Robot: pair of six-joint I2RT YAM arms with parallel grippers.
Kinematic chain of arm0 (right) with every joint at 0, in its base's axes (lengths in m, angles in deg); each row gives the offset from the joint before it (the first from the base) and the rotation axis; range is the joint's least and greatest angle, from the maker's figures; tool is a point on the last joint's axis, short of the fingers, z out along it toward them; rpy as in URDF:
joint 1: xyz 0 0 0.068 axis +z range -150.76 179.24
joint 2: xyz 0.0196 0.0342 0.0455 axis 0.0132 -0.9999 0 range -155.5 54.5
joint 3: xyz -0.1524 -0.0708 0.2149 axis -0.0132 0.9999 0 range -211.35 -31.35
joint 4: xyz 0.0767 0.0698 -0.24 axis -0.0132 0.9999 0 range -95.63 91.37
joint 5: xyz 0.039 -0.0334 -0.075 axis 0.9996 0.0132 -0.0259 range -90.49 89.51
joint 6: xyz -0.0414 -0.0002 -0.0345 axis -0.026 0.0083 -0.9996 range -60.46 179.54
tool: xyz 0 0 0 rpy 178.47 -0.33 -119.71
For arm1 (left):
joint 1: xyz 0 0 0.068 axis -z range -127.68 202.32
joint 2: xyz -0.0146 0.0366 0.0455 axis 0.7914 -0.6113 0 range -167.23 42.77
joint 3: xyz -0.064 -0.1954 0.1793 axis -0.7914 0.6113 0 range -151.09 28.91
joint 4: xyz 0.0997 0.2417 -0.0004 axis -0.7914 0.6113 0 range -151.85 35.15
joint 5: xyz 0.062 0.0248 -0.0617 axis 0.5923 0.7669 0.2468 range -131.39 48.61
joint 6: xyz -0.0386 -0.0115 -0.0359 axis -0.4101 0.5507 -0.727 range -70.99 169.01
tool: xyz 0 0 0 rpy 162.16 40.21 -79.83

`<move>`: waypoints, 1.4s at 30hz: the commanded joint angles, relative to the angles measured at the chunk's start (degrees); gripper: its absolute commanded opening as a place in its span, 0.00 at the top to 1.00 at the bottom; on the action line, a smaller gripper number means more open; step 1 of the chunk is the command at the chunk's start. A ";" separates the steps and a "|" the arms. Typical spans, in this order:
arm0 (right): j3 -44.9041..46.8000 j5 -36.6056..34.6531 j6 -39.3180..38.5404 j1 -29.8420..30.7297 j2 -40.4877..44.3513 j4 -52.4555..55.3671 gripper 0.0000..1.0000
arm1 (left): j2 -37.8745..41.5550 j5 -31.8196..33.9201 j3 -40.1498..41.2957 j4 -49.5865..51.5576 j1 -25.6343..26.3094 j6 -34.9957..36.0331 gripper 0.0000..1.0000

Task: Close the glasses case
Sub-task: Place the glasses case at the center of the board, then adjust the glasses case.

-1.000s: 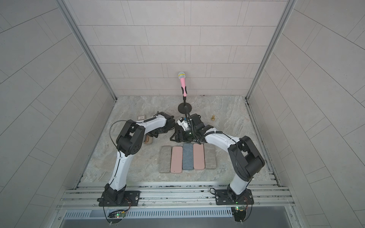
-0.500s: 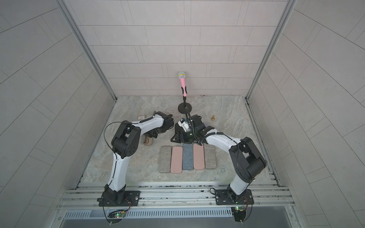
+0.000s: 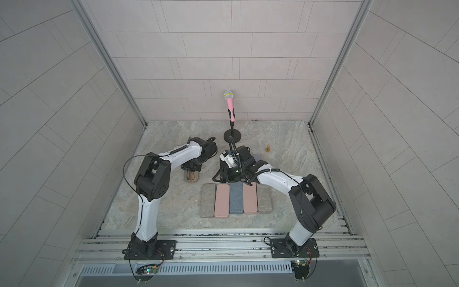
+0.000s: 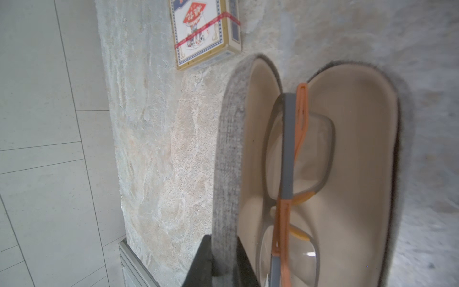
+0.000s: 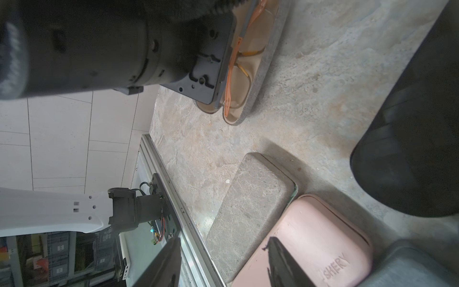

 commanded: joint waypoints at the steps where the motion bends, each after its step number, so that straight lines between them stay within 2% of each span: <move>1: -0.12 -2.40 -2.05 1.32 2.12 -0.09 0.43 | 3.15 -2.08 0.87 -0.98 0.05 0.30 0.72; 5: -0.69 -3.16 -1.94 2.39 0.86 -0.62 0.42 | 4.07 -2.46 1.03 -1.38 0.03 0.27 0.56; 9: -1.48 -3.81 -1.76 3.29 -0.12 -0.78 0.42 | 5.32 -2.06 1.47 -1.28 -0.12 0.09 0.48; 14: -4.29 -6.67 -3.99 6.07 -0.76 2.32 0.42 | 8.46 -1.82 0.99 -0.82 -0.90 0.01 0.47; 18: -7.33 -13.91 -6.33 9.82 -1.02 5.38 0.44 | 12.68 -3.49 1.74 -0.92 -4.33 0.01 0.47; 19: -8.46 -15.99 -6.56 10.80 -1.56 6.31 0.47 | 14.38 -4.70 2.50 -1.30 -6.05 0.01 0.47; 21: -11.42 -19.55 -7.03 12.64 -3.18 8.58 0.52 | 17.99 -8.49 5.26 -3.31 -10.25 0.14 0.47; 25: -21.50 -25.57 -9.55 16.79 -10.44 16.25 0.55 | 25.07 -21.72 14.58 -10.82 -20.76 -0.48 0.47; 27: -26.69 -27.35 -10.00 18.06 -14.73 18.96 0.55 | 27.11 -23.99 18.48 -13.50 -23.25 -1.03 0.47; 35: -45.47 -31.39 -9.74 20.35 -31.04 28.24 0.58 | 31.86 -28.20 30.04 -21.07 -25.12 -2.88 0.47; 42: -55.22 -34.22 -10.00 20.65 -38.33 31.86 0.67 | 35.65 -30.09 34.46 -22.64 -29.27 -2.28 0.47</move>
